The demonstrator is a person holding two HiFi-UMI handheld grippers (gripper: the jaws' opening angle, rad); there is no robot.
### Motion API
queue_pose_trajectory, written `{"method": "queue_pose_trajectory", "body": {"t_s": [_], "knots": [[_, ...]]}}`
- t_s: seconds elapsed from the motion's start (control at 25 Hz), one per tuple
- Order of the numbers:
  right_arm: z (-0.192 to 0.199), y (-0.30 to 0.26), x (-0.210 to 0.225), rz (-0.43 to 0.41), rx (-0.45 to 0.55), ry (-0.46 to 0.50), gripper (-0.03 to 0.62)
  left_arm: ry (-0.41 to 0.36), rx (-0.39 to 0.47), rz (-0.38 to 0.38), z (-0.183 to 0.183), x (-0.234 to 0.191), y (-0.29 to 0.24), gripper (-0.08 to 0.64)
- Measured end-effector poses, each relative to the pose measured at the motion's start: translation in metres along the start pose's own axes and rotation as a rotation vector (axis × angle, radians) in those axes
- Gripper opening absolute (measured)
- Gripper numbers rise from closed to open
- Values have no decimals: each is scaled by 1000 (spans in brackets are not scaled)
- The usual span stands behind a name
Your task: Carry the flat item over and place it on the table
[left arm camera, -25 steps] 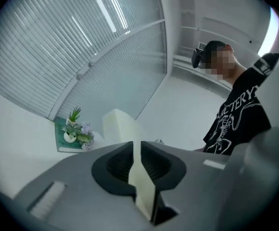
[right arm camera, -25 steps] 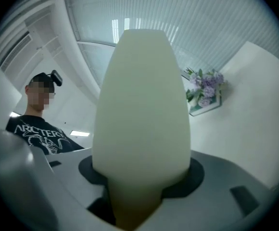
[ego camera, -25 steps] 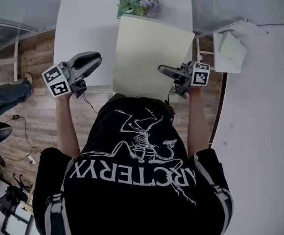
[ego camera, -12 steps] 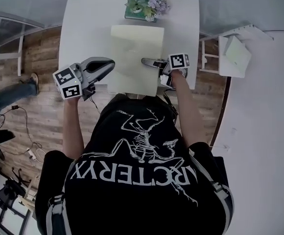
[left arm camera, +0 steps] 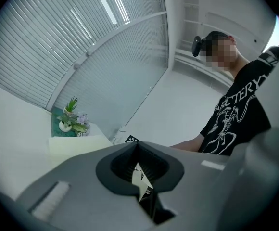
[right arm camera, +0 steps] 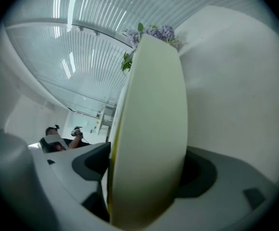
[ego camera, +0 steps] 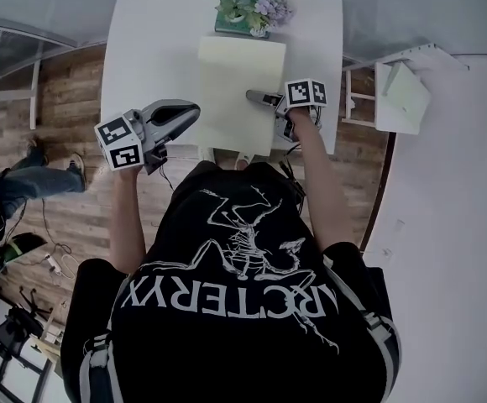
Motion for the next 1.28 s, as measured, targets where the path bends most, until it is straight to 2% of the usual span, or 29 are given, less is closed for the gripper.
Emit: {"method": "queue_pose_trajectory", "body": {"t_s": [0.16, 0.24, 0.36, 0.4, 0.48, 0.64, 0.8, 0.84, 0.92, 1.04, 1.12, 1.28], "knots": [[-5, 6, -2, 104, 71, 121, 388, -1, 0, 1, 3, 1, -2, 11], [-7, 11, 2, 188, 99, 186, 403, -1, -5, 0, 5, 2, -3, 11], [-15, 22, 4, 409, 127, 435, 416, -1, -9, 5, 6, 4, -4, 11], [-17, 23, 0, 440, 134, 505, 414, -1, -7, 6, 7, 4, -4, 11], [-20, 26, -12, 423, 166, 561, 413, -5, -2, 6, 7, 6, -5, 11], [-23, 46, -56, 291, 338, 645, 413, -40, 5, -4, 5, 10, -9, 11], [-20, 80, -122, 140, 538, 807, 406, -113, 55, -90, -6, 10, -11, 11], [-19, 89, -137, 122, 580, 843, 373, -135, 69, -118, -9, 10, -12, 11], [-20, 107, -161, 118, 654, 907, 93, -186, 86, -150, -17, 13, -15, 11], [-23, 129, -188, 128, 737, 991, 33, -290, 92, -149, -30, 23, -25, 11], [-23, 138, -200, 147, 770, 1043, 14, -362, 92, -179, -38, 28, -30, 11], [-22, 150, -212, 129, 816, 1042, 12, -558, 23, -255, -47, 36, -42, 11]]}}
Point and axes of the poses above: the fingertips, and each gripper's own axes: y backward along the fingers, x to its right, z out of its underside, the point moved 5 cm from there along y, backward along the fingers, and after that the axes turned 11 degrees about x, right-handed, at the moved point
